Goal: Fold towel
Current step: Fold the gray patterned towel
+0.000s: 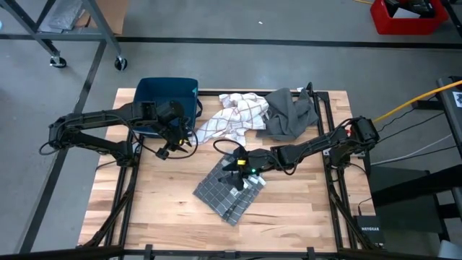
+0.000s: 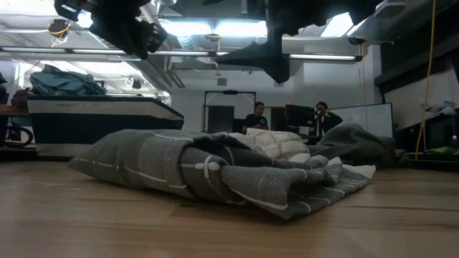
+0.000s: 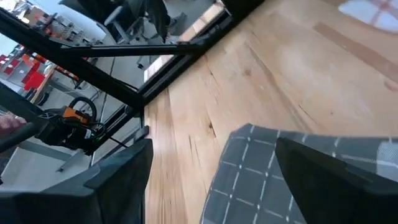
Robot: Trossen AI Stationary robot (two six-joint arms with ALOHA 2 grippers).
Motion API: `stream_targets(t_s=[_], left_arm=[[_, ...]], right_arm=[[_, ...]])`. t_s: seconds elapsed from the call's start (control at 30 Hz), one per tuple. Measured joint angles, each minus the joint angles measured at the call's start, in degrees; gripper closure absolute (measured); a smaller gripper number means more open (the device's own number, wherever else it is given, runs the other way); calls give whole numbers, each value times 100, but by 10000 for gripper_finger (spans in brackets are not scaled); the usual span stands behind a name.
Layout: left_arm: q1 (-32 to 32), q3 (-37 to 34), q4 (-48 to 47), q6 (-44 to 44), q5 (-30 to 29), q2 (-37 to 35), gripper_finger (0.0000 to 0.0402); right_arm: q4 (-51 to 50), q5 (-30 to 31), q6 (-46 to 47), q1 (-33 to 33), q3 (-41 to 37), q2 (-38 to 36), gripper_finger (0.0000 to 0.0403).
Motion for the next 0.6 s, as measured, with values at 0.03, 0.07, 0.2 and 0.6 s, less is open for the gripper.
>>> stream_targets(t_s=[0.03, 0.07, 0.2, 0.6], left_arm=[[0, 0, -1, -1, 0, 0, 290], [0, 0, 1, -3, 0, 0, 290], [0, 0, 0, -3, 0, 0, 290], [-190, 2, -7, -903, 48, 0, 290]], right_arm=[[-65, 0, 8, -4, 0, 0, 59], [-151, 0, 15, -4, 0, 0, 59], [-298, 0, 8, -2, -7, 0, 59], [-743, -2, 111, 434, -7, -4, 59]])
